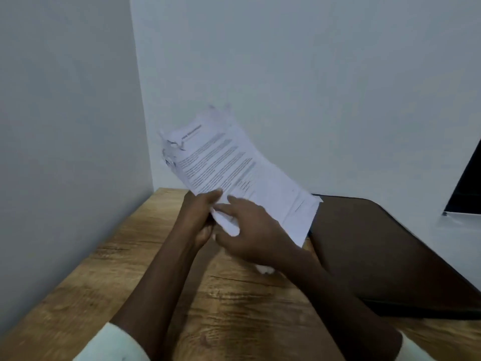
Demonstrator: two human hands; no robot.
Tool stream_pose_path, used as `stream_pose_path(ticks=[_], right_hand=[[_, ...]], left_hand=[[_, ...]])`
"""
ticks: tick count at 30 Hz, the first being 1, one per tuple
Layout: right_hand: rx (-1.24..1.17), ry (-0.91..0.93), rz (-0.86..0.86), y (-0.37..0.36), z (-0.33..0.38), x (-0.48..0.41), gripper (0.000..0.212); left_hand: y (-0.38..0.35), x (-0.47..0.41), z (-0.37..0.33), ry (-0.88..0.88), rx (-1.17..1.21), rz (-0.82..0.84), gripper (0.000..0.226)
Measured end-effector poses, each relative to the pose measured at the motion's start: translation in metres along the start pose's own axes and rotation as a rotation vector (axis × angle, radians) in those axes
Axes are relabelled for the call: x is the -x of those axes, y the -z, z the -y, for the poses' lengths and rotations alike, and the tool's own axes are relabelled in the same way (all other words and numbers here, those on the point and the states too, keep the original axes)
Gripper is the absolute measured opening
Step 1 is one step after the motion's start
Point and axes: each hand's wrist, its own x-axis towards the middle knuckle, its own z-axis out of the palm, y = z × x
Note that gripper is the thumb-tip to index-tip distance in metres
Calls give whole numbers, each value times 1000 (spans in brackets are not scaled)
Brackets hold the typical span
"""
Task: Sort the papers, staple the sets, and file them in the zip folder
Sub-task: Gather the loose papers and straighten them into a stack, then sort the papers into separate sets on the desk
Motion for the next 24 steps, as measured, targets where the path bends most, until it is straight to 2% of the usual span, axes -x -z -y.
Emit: stream_pose_path(ticks=[1,2,4,7,10,11,13,15,16,18,21,24], right_hand=[[-132,-60,-2,8,-11,0,37],[-212,-113,-115,18,-27,-5,39],[-215,-207,-308,40,-56,-15,62],[-351,-356,-222,63,-85,-29,103],[-692,-336,-158,73,-103,-37,112],[-789,-301,-124,76,-106,-38,104],[-893,-230,-9,79,-111,-38,67],[-996,-221,75,75,-112,-35,45],[-997,-222,46,70,-112,-34,39],[-955,-192,-149,62,-108,-36,28],[-907,-89,-404,70,-98,-39,23],[-873,-15,-480,83,-88,-38,21]], left_hand=[[11,-4,3,10,-1,9,35],[21,-7,4,17,-12,44,35],[32,-9,-1,37,-46,128,38],[32,-10,-17,38,-96,305,45],[30,-15,-33,36,-134,411,51],[30,-18,-39,37,-148,440,52],[29,-21,-45,37,-159,477,53],[25,-26,-42,-10,-224,383,49],[21,-28,-39,-54,-262,294,47],[11,-28,-40,-163,-306,151,45],[-13,-25,-59,-389,-339,108,45],[-30,-21,-78,-587,-416,97,41]])
